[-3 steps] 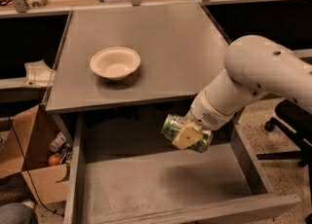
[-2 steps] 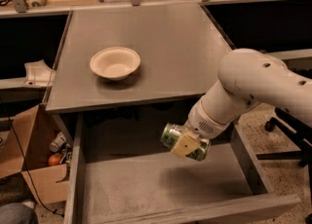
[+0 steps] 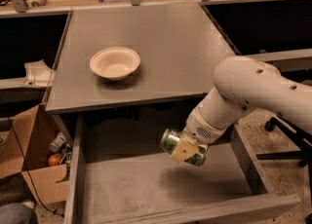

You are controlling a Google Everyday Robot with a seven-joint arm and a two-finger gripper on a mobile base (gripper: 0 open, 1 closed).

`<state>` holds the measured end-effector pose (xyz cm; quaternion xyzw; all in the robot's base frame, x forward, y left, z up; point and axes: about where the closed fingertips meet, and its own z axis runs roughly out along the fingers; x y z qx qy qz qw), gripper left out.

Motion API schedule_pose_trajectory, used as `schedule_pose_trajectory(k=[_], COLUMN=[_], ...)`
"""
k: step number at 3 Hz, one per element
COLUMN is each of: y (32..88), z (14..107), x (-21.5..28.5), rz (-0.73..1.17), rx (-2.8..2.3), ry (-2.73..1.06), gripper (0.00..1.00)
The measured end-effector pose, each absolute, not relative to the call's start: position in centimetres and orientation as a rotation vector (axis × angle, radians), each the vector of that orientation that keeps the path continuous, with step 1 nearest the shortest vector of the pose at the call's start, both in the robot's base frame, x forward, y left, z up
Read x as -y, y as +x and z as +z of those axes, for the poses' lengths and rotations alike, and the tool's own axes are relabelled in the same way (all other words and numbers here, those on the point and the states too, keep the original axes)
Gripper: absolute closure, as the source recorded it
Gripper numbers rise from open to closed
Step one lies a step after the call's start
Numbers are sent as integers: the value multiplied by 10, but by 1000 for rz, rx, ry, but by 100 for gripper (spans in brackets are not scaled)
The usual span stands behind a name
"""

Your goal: Place green can into top drawer

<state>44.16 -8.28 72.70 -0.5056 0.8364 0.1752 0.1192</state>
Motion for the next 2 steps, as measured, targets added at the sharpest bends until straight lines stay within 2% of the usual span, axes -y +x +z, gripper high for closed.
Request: schedule_pose_trajectory(k=[2], y=[433], z=[683], x=[89], rz=[478], rx=[-2546], ry=[-1384], gripper=[100])
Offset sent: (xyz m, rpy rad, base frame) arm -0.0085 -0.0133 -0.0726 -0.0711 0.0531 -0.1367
